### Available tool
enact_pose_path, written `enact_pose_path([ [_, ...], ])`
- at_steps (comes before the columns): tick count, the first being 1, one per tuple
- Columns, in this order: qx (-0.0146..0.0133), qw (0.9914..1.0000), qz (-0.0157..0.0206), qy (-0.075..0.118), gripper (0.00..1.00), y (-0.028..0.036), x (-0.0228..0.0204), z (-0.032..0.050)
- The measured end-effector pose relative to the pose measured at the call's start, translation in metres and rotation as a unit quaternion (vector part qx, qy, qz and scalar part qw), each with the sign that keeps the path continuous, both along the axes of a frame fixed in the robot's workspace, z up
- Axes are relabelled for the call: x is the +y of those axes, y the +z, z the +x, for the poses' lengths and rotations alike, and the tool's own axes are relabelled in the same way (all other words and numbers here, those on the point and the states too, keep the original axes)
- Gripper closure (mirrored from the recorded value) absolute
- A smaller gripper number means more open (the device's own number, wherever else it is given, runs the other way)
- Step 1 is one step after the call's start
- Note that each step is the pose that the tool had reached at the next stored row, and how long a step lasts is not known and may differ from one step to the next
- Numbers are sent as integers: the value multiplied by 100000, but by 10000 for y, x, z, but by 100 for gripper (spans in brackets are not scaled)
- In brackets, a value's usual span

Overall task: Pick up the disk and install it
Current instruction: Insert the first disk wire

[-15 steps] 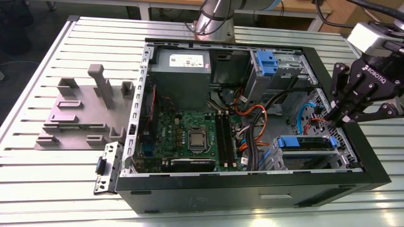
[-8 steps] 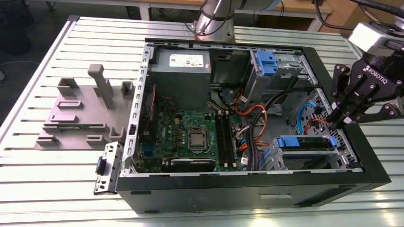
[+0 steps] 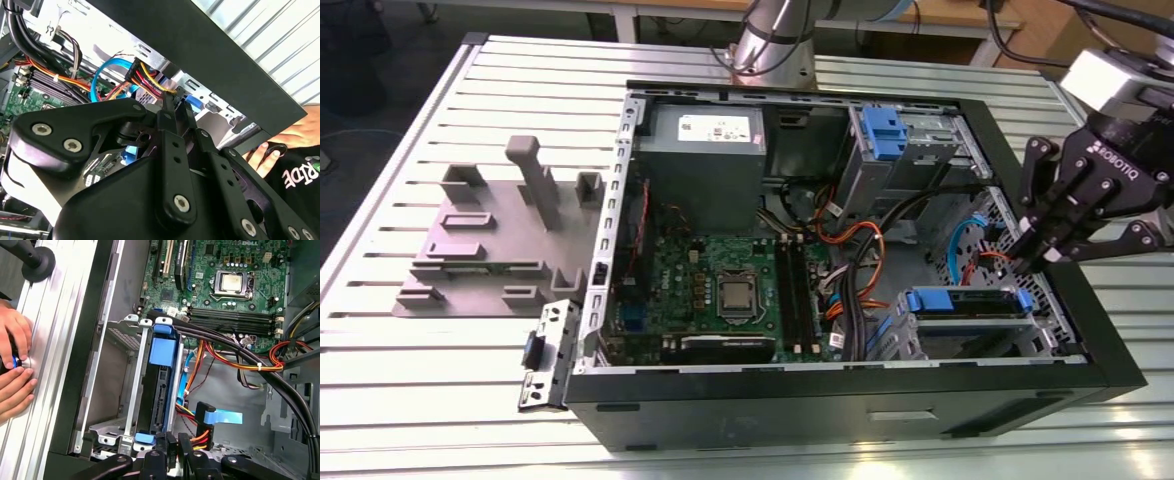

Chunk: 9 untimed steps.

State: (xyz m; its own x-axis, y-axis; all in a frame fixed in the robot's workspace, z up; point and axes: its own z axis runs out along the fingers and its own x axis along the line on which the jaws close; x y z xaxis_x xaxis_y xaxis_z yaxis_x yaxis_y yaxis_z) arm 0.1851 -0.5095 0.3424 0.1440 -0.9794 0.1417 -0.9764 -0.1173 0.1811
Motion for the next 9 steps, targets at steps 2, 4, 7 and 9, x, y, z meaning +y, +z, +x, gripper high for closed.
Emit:
enact_pose_path([
  [2, 212, 100000, 4, -213, 76, -13, 3, 10],
  [4, 364, 99998, -5, -492, 76, -16, 10, 15],
  [7, 466, 99996, -4, -704, 77, -17, 14, 17],
  [9, 474, 99996, -39, -720, 83, -17, 15, 18],
])
